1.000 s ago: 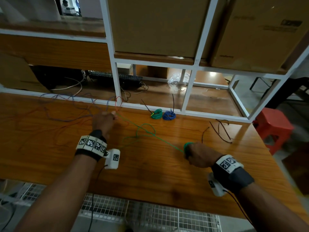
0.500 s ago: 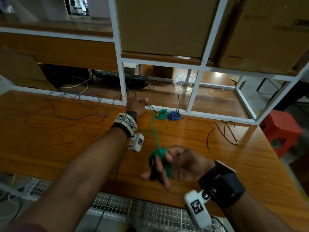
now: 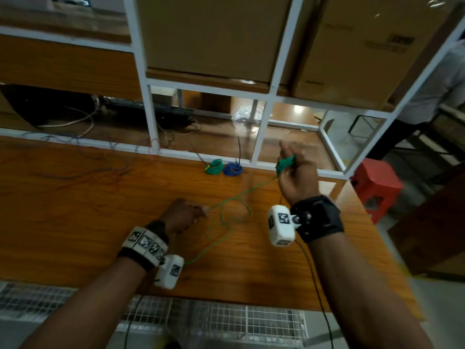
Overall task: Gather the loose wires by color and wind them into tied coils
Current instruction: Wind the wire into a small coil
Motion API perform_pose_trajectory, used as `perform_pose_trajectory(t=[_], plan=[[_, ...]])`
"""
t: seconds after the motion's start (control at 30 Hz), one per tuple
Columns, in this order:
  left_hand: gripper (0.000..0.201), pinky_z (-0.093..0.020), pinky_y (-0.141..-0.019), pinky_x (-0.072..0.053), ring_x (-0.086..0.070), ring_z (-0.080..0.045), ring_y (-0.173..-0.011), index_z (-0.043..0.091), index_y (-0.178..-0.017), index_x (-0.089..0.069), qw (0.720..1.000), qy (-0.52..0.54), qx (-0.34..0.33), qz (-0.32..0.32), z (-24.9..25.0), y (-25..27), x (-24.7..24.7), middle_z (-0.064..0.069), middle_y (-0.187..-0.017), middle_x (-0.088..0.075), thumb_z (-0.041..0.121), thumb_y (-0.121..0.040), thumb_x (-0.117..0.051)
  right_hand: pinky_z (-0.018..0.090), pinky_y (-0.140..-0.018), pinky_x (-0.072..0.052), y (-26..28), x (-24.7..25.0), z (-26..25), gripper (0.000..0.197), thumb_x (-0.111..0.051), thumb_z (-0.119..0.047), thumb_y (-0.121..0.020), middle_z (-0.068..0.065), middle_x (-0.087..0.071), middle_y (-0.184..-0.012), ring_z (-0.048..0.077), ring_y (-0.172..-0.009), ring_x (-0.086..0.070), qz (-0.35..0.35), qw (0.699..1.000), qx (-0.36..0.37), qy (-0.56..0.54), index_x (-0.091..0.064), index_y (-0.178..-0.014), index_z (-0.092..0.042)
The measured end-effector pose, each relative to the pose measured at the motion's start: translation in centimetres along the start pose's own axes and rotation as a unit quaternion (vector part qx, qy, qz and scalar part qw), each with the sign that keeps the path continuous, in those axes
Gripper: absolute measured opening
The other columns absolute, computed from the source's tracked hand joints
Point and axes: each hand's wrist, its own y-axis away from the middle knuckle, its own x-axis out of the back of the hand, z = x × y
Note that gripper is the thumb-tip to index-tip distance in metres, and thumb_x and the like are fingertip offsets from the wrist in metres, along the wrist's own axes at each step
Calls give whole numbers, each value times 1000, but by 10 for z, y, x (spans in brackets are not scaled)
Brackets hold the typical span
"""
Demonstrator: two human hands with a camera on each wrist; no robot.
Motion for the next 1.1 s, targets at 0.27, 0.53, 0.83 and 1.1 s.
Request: perform_pose_trajectory(t=[0.27,0.53,0.83,1.1], plan=[[22,-28,-60,-45,-55,-3,-56,28,-74,-75,958,-202,-202,-9,46,16,26,13,-61,-63,40,-92,-68,43,-89,-53,17,77,72,62,-39,-67,-101,3,-74,-98,21,-90,-68,-89,765,-30,638,-75,-94,-17],[28,-32,-72,-55,-66,-6,-82,23,-96,-78,910,-251,-330,10,112,1,49,7,-94,-74,48,-90,-67,42,-69,-50,69,25,62,44,-63,-59,-96,4,-73,-84,23,-73,-62,-419,641,-154,624,-80,-94,-19],[7,-26,-66,-54,-65,-4,-72,24,-90,-74,949,-9,-315,-13,122,-6,33,4,-80,-71,20,-93,-69,38,-109,-51,69,-50,6,27,-58,-12,-103,35,-57,-126,30,-123,-63,-454,848,-269,-54,-60,-119,10],[26,-17,-45,-35,-42,0,-43,10,-98,-74,979,6,-204,-21,55,16,8,2,-64,-57,28,-101,-55,32,-112,-49,36,-51,-4,46,-45,-13,-105,17,-71,-128,21,-126,-65,-77,982,-15,-175,-46,-148,2]])
